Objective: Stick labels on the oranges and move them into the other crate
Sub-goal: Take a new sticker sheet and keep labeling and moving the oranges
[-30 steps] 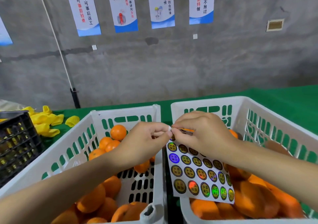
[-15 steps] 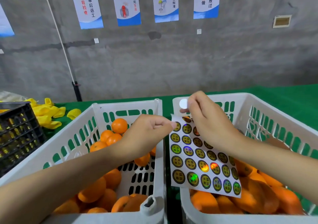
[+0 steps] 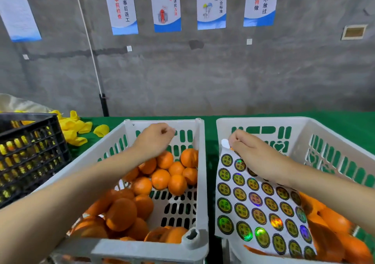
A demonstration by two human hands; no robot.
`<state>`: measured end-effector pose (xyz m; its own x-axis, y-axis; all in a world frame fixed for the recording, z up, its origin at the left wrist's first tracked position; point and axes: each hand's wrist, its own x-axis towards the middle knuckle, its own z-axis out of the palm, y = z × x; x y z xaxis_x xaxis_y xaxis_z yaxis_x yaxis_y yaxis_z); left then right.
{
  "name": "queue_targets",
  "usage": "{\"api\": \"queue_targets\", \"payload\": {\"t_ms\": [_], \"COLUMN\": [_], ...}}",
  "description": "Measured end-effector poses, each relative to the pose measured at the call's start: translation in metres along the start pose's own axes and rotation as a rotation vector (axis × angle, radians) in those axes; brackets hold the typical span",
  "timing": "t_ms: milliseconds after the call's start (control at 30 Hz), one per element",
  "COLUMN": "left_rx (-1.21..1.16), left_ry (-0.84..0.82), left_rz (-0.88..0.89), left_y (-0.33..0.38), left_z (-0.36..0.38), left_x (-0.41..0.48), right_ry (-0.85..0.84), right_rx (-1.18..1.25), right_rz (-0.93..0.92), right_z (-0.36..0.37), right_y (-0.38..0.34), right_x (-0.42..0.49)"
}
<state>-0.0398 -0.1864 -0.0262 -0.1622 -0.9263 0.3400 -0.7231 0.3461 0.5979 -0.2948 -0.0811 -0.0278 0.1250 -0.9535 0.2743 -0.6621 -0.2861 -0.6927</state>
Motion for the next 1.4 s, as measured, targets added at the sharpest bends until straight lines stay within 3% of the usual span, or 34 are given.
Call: {"api": "queue_targets", "payload": {"t_ms": [100,167,200,333,433,600,833,1000,1100,1233,1333,1400], "left_rx": [0.59,0.705,0.731,0.847,0.944,1.135,1.34,1.143,0.827,0.402,-0.001,-0.144], "left_ry": [-0.411,-0.659,-0.702,-0.568,-0.59,-0.438,-0.367,-0.472,-0.294,0.079,0.102,0.048], "left_rz": [-0.232,-0.343,-0.379,-0.367,-0.382,-0.284,-0.245,-0.332,-0.308,-0.1,0.074,0.144], "left_y": [-0.049,-0.065,-0.07,-0.089,-0.102,-0.106,-0.102,-0.076,-0.051,-0.01,0.022,0.04], "left_z": [0.0,0.003,0.003,0.0,0.0,0.006,0.014,0.006,-0.015,-0.022,-0.007,0.002], "left_x": [0.005,0.004,0.004,0.004,-0.002,-0.009,-0.008,-0.001,0.009,0.003,-0.017,-0.031], "right_ry": [-0.051,-0.059,-0.065,-0.078,-0.086,-0.111,-0.095,-0.042,0.053,0.15,0.205,0.227], "right_rx": [-0.004,-0.016,-0.018,-0.014,-0.026,-0.07,-0.077,-0.122,-0.165,-0.281,-0.355,-0.369], "right_rz": [-0.033,-0.037,-0.033,-0.071,-0.078,-0.073,-0.096,-0.128,-0.122,-0.082,-0.076,-0.075], "right_z": [0.002,0.003,0.004,0.005,0.005,0.006,0.006,0.004,0.003,0.0,-0.002,-0.002], "right_y": [0.001,0.001,0.001,0.003,0.004,0.004,0.005,0.007,0.008,0.006,0.004,0.002], "right_x": [-0.003,-0.005,-0.005,-0.004,-0.003,-0.003,-0.003,-0.001,0.001,0.001,0.001,0.001]}}
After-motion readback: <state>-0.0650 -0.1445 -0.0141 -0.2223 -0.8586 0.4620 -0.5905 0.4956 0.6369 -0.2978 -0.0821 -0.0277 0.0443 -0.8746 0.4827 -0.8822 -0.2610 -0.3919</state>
